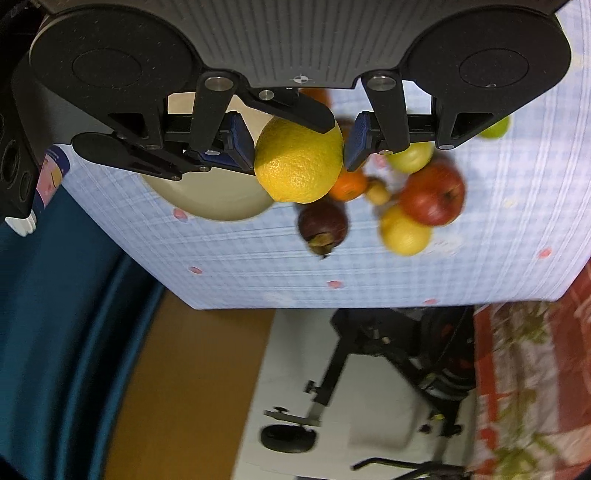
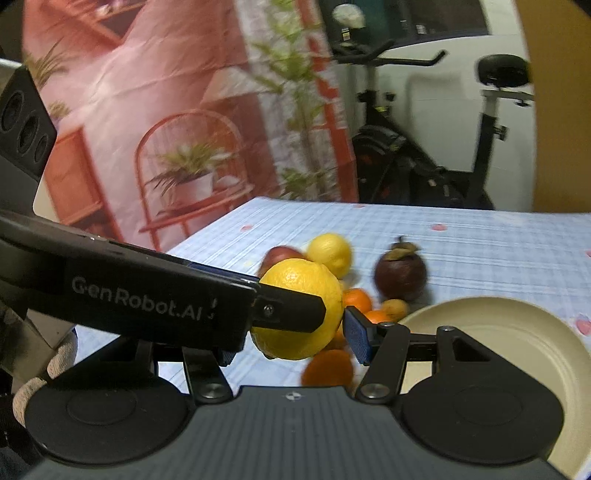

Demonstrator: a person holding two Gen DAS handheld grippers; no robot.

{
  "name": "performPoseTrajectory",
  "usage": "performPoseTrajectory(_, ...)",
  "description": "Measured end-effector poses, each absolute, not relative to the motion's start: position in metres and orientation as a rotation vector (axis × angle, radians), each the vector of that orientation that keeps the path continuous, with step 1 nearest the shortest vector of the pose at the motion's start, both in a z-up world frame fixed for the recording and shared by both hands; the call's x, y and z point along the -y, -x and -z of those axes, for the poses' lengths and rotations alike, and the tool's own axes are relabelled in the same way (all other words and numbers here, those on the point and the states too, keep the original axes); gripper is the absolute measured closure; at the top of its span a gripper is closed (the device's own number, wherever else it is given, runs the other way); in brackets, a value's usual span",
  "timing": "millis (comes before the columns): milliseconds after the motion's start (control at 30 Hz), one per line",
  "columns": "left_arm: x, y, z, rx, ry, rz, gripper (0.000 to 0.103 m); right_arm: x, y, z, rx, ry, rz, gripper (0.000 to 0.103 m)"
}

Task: Organize fruits
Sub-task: 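Carry the lemon onto the beige plate and open the right tool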

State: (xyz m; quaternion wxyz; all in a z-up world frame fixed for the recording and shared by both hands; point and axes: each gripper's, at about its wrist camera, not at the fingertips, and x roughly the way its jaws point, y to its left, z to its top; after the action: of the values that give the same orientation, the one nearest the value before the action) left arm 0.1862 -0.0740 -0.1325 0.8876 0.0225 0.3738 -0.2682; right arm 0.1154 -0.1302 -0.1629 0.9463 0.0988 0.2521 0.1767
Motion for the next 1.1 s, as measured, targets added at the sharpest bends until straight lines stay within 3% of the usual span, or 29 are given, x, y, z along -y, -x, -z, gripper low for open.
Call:
performPoseTrajectory(467, 0.142, -0.215, 0.159, -0.852, -0.131, 0.659, 0.047, 0.207, -0.116, 0.181, -0.529, -0.381, -0.178, 0.044)
performPoseTrajectory(1100, 0.152, -0.224, 0.179, -0.863, -0.151, 0.603, 0.045, 0.211, -0.126, 0.200, -0.574, -0.416, -0.200, 0.045)
